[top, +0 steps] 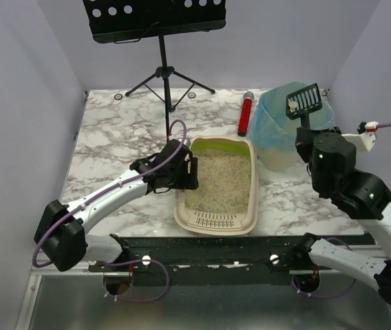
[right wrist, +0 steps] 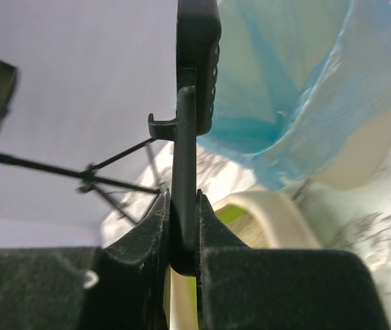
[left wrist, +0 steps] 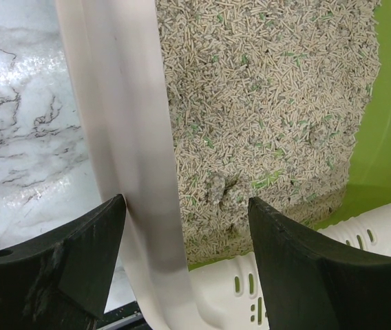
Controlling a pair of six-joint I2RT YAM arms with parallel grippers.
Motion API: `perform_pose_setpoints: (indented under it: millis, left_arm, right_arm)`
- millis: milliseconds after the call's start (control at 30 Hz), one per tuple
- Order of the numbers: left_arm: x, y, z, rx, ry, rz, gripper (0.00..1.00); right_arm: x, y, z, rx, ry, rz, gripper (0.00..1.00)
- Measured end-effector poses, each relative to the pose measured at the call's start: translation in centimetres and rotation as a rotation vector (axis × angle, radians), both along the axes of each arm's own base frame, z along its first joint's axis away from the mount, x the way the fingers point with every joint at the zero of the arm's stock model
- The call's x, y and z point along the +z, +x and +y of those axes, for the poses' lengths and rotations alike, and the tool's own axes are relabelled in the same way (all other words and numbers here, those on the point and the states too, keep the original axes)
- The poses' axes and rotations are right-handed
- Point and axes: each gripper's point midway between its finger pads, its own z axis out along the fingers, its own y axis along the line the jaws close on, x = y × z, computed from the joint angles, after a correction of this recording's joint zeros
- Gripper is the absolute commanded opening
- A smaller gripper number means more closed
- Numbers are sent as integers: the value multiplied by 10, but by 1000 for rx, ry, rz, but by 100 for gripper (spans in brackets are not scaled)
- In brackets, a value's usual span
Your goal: Clean the litter box
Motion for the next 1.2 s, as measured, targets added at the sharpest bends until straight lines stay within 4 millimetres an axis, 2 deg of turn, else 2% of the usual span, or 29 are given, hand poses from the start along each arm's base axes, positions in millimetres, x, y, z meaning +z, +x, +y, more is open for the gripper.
perform_pose_setpoints:
  millis: [133, 233, 400, 467, 700, 767, 967, 1067, 1200]
  left_arm:
    - [1, 0, 0, 2, -1, -5, 80]
    - [3, 0, 1, 2, -4, -9, 80]
    - [4, 0, 1, 4, -5, -14, 80]
    - [4, 0, 1, 4, -4, -14, 79]
    - [4, 2, 3, 12, 5, -21, 80]
    - [5, 2, 4, 15, 7, -23, 80]
    - [5, 2, 6, 19, 13, -26, 80]
    - [5, 2, 7, 22, 17, -27, 80]
    - [5, 2, 7, 22, 17, -26, 80]
  right_arm:
    - [-20, 16, -6, -76, -199, 72, 1]
    - [-32, 27, -6, -84, -378, 133, 8]
    - [-38, 41, 0, -13, -677, 197, 5]
    - [-39, 44, 2, 26, -765, 212, 9]
    - [-45, 48, 13, 225, -1063, 253, 6]
    - [-52, 51, 12, 252, -1156, 294, 3]
    - [-84, 53, -4, 245, -1410, 482, 2]
    - [-80, 50, -10, 227, -1423, 489, 2]
    - [-56, 40, -18, 191, -1351, 399, 1]
